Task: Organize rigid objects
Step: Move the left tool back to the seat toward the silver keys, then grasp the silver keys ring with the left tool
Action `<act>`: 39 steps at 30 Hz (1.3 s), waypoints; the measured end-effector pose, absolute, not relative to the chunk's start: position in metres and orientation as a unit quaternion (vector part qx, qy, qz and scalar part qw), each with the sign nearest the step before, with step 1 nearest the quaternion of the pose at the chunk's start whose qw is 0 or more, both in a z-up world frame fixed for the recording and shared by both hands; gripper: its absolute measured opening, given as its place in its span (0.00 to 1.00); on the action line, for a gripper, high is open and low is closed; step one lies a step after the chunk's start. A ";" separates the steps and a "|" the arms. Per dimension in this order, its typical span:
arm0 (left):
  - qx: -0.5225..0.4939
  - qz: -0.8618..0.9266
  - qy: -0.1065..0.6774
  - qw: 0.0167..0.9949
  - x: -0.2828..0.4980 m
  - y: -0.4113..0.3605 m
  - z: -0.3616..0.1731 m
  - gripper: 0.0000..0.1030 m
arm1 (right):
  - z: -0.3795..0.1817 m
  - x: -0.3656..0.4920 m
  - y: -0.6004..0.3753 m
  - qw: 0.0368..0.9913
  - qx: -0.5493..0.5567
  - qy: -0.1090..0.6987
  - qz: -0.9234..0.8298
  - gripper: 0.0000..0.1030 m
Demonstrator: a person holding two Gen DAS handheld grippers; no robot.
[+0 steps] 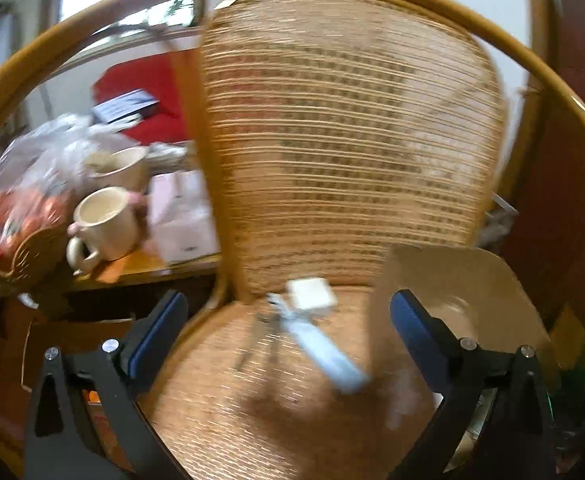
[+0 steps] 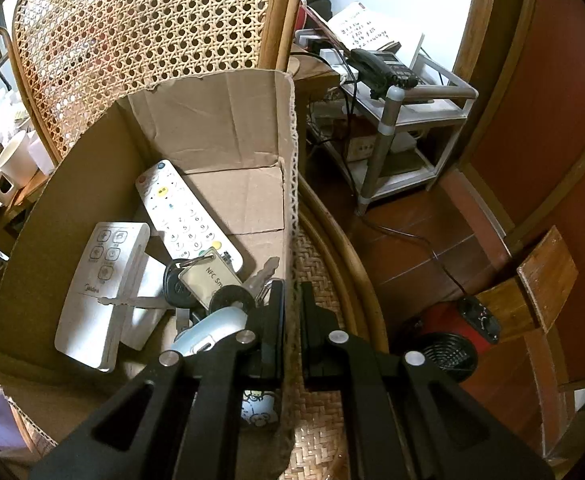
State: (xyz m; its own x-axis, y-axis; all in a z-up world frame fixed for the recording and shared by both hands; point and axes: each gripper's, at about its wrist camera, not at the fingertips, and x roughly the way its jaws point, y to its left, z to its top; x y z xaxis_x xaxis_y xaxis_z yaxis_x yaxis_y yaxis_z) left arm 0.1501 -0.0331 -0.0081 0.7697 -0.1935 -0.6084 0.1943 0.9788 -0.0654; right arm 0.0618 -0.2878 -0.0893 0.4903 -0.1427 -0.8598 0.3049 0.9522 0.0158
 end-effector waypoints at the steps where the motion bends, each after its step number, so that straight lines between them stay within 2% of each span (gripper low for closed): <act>1: -0.007 -0.098 0.326 0.940 0.154 -0.026 -0.009 0.98 | -0.090 0.062 -0.288 0.859 0.083 0.488 -0.130 0.07; 5: -0.046 -0.077 0.337 0.937 0.172 0.011 -0.016 0.98 | -0.090 0.062 -0.287 0.859 0.082 0.488 -0.130 0.07; 10: -0.005 -0.075 0.354 0.932 0.196 0.017 -0.032 0.98 | -0.090 0.062 -0.287 0.859 0.083 0.488 -0.130 0.07; 19: 0.025 -0.095 0.433 0.896 0.232 0.004 -0.092 0.98 | -0.090 0.063 -0.288 0.859 0.082 0.487 -0.131 0.07; 36: 0.084 -0.100 0.483 0.866 0.247 -0.033 -0.147 0.97 | -0.090 0.063 -0.287 0.859 0.082 0.487 -0.131 0.07; 39: 0.083 -0.105 0.473 0.871 0.249 -0.035 -0.153 0.94 | -0.090 0.063 -0.287 0.859 0.081 0.488 -0.131 0.07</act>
